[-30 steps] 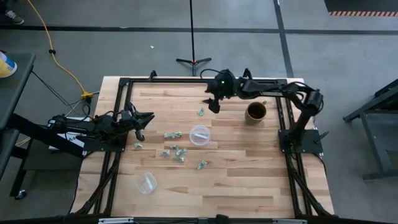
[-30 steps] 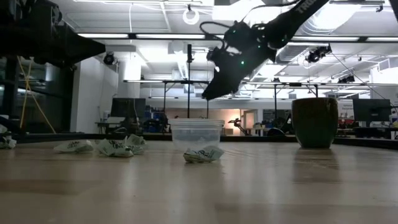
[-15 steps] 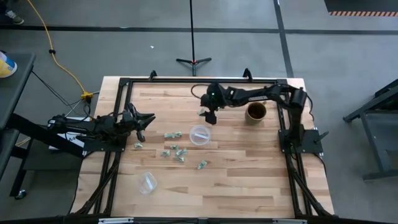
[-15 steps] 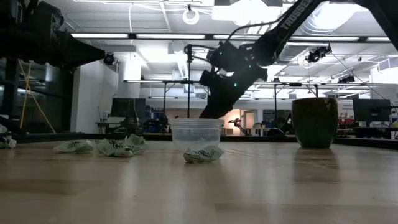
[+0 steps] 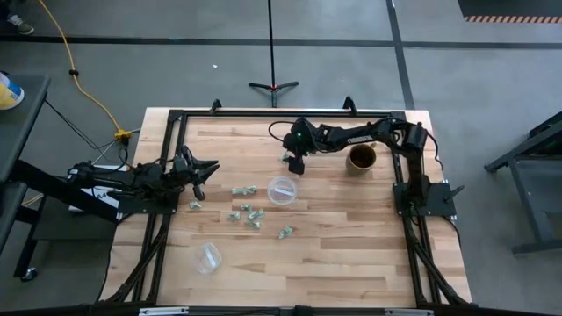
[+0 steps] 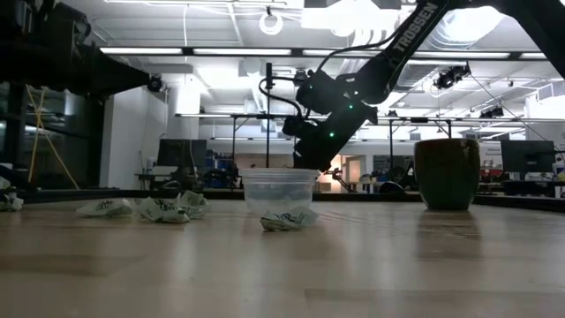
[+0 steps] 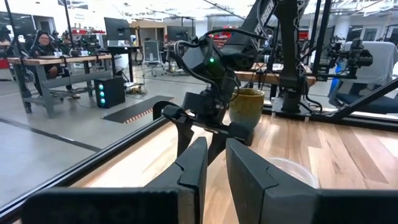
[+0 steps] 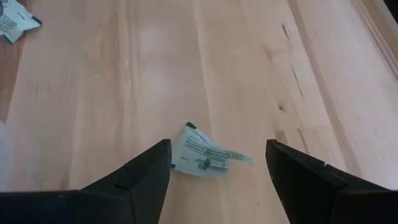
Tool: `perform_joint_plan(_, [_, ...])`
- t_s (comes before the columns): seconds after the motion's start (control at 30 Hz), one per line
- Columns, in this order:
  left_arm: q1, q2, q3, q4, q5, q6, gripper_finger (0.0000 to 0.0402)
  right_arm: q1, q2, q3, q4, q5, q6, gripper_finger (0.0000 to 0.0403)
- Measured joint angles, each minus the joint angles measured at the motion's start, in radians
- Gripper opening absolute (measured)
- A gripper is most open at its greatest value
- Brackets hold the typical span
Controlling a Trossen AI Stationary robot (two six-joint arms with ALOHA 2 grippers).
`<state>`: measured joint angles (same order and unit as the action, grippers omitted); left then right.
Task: Pick and place items into bin
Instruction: Put the green stevia packet into the top transparent bin
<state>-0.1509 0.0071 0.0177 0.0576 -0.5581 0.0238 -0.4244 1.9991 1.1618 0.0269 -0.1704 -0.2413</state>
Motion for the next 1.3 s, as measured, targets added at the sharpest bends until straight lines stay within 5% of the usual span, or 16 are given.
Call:
perform_joint_plan(0.7, [0.0,0.0,0.0,-0.004,0.0,0.005,0.0097,0.001,0.038,0.0,0.02,-0.011,0.003,0.0233])
perform_joint_plan(1.3, [0.0,0.0,0.0,-0.004,0.0,0.005,0.0097,0.001,0.038,0.002,0.009,-0.012,0.008,0.0073])
